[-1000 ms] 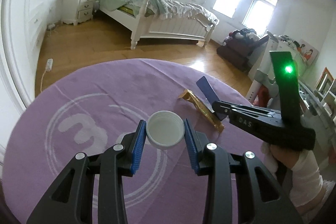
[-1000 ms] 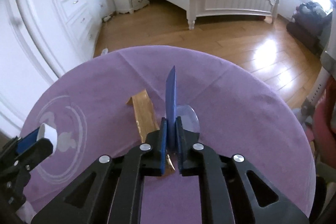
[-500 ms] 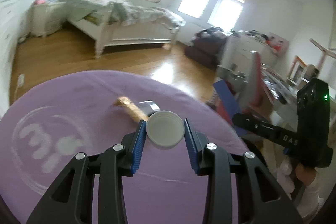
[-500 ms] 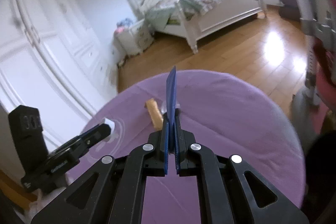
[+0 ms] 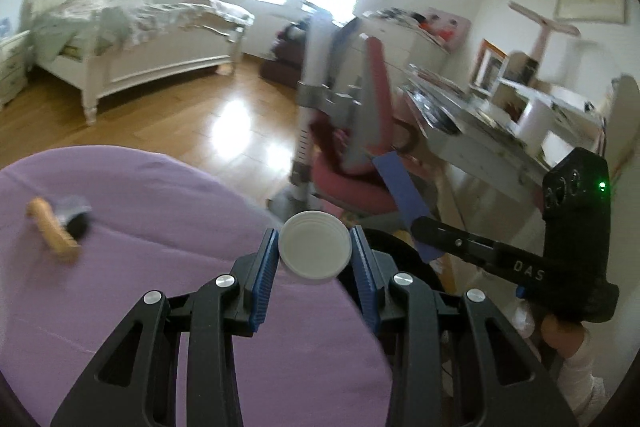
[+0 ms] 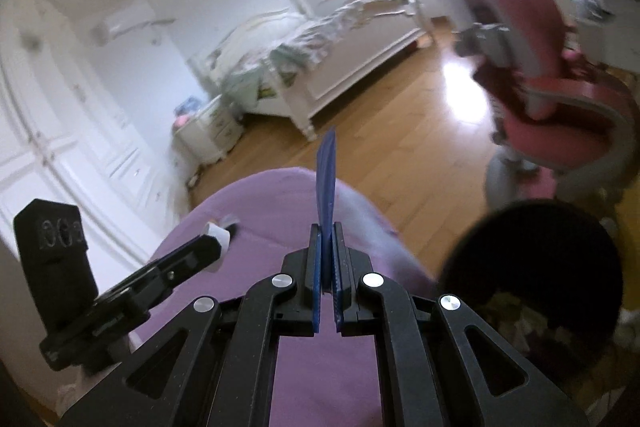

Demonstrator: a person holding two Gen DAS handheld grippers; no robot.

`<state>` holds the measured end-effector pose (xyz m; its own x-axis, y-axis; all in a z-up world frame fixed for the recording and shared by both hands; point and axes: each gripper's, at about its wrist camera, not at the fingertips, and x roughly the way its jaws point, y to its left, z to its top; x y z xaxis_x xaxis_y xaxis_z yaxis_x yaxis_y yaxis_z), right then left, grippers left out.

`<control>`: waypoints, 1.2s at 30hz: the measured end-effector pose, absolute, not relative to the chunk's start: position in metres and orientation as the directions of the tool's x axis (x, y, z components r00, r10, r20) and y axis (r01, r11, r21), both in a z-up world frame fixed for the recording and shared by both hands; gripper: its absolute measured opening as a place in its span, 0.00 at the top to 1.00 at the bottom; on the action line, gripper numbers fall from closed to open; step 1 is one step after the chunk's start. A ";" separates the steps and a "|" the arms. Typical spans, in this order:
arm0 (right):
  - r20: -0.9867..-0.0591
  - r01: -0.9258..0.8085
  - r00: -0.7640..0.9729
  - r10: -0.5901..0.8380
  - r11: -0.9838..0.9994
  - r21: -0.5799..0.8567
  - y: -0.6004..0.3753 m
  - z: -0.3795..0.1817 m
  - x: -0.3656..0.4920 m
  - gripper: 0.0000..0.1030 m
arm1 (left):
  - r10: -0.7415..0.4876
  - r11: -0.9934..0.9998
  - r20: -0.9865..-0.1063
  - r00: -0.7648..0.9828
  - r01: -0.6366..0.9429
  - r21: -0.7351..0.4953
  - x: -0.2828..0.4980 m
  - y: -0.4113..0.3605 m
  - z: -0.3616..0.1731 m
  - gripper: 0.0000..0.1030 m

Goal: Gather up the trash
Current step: 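Carry both items over the black bin and open both tools to drop them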

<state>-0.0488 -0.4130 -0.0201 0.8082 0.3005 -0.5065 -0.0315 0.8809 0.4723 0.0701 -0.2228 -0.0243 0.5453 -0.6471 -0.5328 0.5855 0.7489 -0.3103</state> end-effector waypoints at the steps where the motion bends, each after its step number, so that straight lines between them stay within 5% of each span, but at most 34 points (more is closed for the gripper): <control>1: -0.506 -0.018 0.812 0.291 0.879 0.476 -0.422 -0.024 -0.054 0.94 | -0.662 0.733 -0.536 0.524 0.605 -0.313 0.068 -0.238 -0.026 0.64; 14: -0.518 0.179 0.840 0.161 0.819 0.545 -0.540 -0.063 -0.111 0.94 | -0.706 0.631 -0.605 0.367 0.714 -0.303 0.044 -0.345 -0.056 0.64; 30: -0.554 0.268 0.822 0.135 0.767 0.583 -0.572 -0.092 -0.118 0.91 | -0.666 0.600 -0.674 0.319 0.766 -0.232 0.040 -0.402 -0.076 0.63; 31: -0.559 0.275 0.819 0.132 0.764 0.584 -0.574 -0.093 -0.118 0.90 | -0.661 0.601 -0.678 0.322 0.769 -0.220 0.040 -0.405 -0.075 0.59; 32: -0.561 0.278 0.817 0.134 0.761 0.586 -0.575 -0.093 -0.118 0.87 | -0.651 0.606 -0.681 0.334 0.769 -0.203 0.038 -0.407 -0.075 0.43; 34: -0.567 0.290 0.815 0.125 0.758 0.584 -0.578 -0.095 -0.118 0.60 | -0.644 0.624 -0.671 0.367 0.760 -0.183 0.037 -0.407 -0.072 0.22; 36: -0.568 0.303 0.816 0.111 0.754 0.583 -0.579 -0.096 -0.120 0.49 | -0.653 0.629 -0.649 0.390 0.757 -0.177 0.035 -0.402 -0.067 0.18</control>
<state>-0.1198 -0.5795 -0.0959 0.8157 0.1114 -0.5676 0.3028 0.7538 0.5832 0.0351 -0.4015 -0.0675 0.3901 -0.6528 -0.6493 0.7573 0.6286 -0.1770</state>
